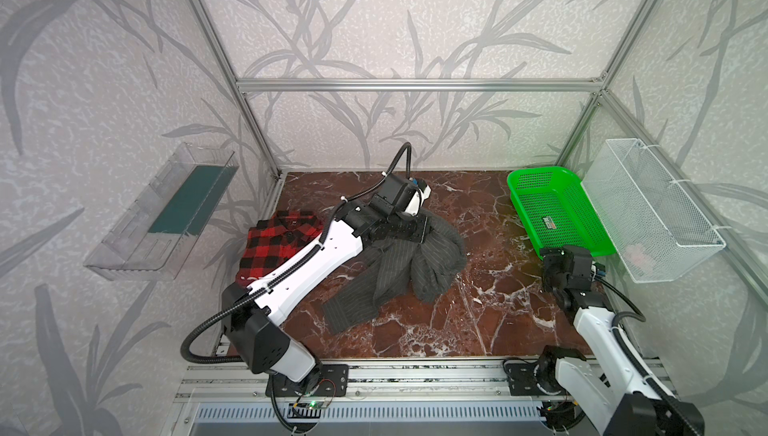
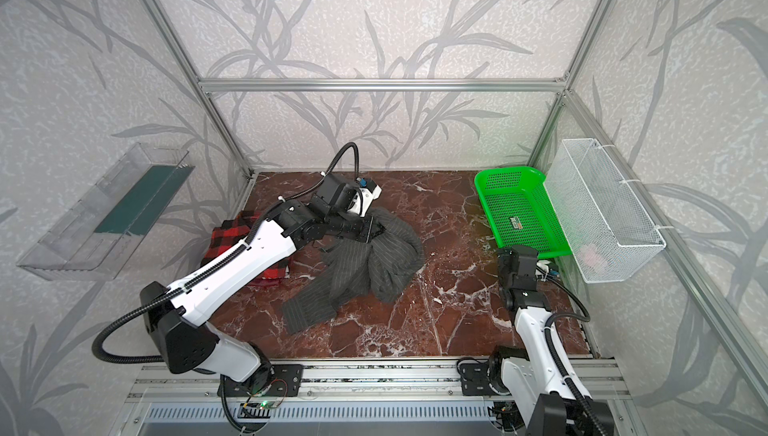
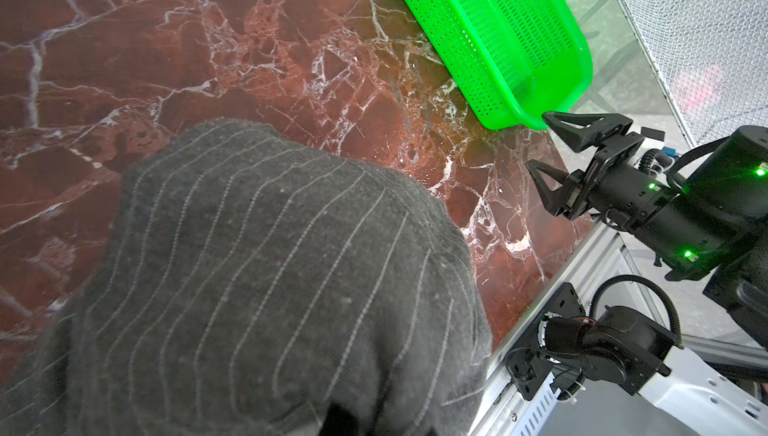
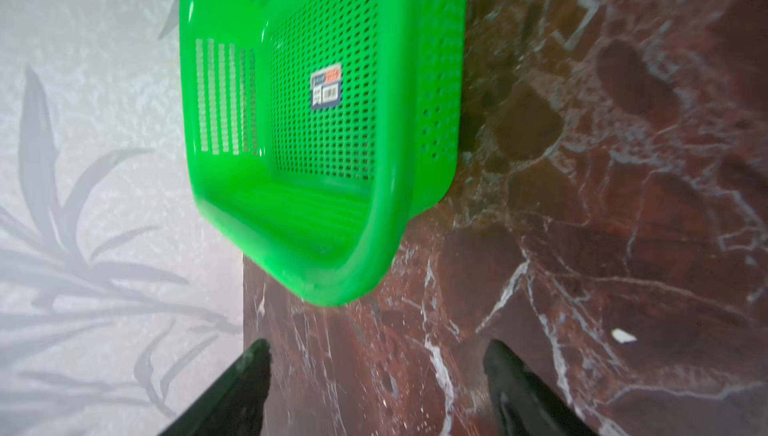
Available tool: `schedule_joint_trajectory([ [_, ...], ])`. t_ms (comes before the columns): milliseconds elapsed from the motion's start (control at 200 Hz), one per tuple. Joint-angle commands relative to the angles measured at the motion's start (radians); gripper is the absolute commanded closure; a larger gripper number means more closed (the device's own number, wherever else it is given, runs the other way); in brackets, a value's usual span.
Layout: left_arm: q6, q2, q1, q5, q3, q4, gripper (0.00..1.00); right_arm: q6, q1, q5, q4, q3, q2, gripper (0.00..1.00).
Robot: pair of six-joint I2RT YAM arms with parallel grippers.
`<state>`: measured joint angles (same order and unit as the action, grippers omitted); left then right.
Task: Fold and stack the long sleeve shirts
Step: 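Grasp the grey shirt with the right gripper near the left gripper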
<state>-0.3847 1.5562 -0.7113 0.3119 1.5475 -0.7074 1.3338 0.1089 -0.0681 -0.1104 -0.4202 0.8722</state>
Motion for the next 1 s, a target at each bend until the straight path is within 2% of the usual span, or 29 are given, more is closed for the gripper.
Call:
schedule_joint_trajectory([
  [0, 0.04, 0.039, -0.005, 0.043, 0.061, 0.024, 1.0, -0.132, -0.079, 0.145, 0.046, -0.006, -0.023, 0.2],
  [145, 0.083, 0.1, -0.005, 0.038, 0.101, -0.008, 1.0, -0.265, -0.249, 0.26, 0.109, -0.039, -0.006, 0.21],
  [210, 0.099, 0.125, -0.004, 0.038, 0.11, -0.017, 1.0, -0.306, -0.331, 0.26, 0.112, -0.047, -0.008, 0.21],
  [475, 0.124, 0.192, 0.008, 0.051, 0.151, -0.047, 1.0, -0.439, -0.556, 0.3, 0.416, 0.072, 0.008, 0.2],
  [695, 0.118, 0.184, 0.012, 0.061, 0.142, -0.039, 1.0, -0.517, -0.582, 0.303, 0.522, 0.081, 0.185, 0.22],
  [805, 0.116, 0.169, 0.011, 0.067, 0.121, -0.026, 1.0, -0.531, -0.584, 0.317, 0.635, 0.094, 0.298, 0.24],
  [900, 0.113, 0.155, 0.013, 0.067, 0.104, -0.017, 1.0, -0.532, -0.586, 0.368, 0.736, 0.086, 0.39, 0.35],
  [940, 0.112, 0.149, 0.012, 0.069, 0.097, -0.014, 1.0, -0.527, -0.59, 0.376, 0.78, 0.086, 0.415, 0.47],
  [995, 0.113, 0.141, 0.013, 0.073, 0.09, -0.012, 0.98, -0.527, -0.591, 0.374, 0.805, 0.083, 0.431, 0.59],
])
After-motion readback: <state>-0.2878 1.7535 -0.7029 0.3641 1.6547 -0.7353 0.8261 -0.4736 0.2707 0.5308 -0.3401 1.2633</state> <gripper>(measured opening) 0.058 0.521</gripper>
